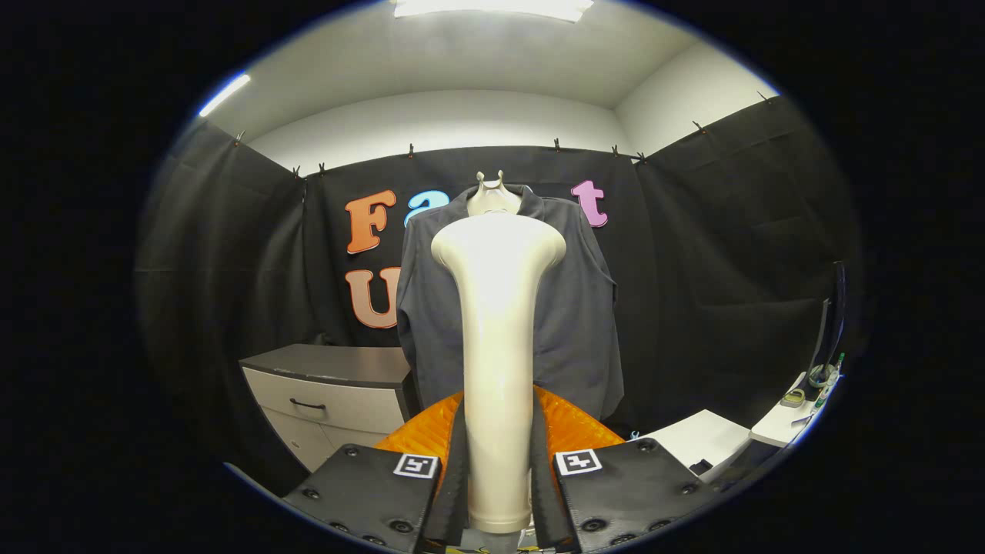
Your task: Iron the clothes twice with a garment steamer, once on the left side and once on the right side.
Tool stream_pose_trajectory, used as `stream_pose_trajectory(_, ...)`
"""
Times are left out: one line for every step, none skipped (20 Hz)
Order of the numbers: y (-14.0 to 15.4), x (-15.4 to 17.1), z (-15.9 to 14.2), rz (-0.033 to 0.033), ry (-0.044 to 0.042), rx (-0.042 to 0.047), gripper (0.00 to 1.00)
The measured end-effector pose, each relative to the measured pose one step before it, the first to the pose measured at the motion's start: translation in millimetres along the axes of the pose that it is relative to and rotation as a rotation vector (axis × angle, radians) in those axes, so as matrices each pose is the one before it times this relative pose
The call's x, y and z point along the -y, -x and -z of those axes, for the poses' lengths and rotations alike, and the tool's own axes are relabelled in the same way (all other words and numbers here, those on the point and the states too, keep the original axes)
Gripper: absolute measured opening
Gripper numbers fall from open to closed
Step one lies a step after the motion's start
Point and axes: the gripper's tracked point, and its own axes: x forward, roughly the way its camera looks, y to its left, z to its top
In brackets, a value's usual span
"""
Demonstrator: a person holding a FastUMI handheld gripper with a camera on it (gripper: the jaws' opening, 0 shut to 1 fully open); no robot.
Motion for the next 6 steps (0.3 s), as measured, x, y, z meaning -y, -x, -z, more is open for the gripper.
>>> stream_pose_trajectory(1.02, 0.3, 0.49, 0.00019, -0.00088, -0.0002, 0.42)
stream_pose_trajectory(0.15, -0.49, 0.13, 0.00002, -0.00005, -0.0016, 0.42)
stream_pose_trajectory(-0.45, -0.62, 0.63, -0.00007, 0.00062, -0.00105, 0.42)
stream_pose_trajectory(0.28, 0.02, 0.2, -0.00061, -0.00014, 0.00016, 0.42)
stream_pose_trajectory(0.13, 0.07, 0.23, 0.00001, -0.00003, -0.00125, 0.42)
stream_pose_trajectory(0.0, -0.19, -0.38, 0.00083, -0.00011, -0.00013, 0.42)
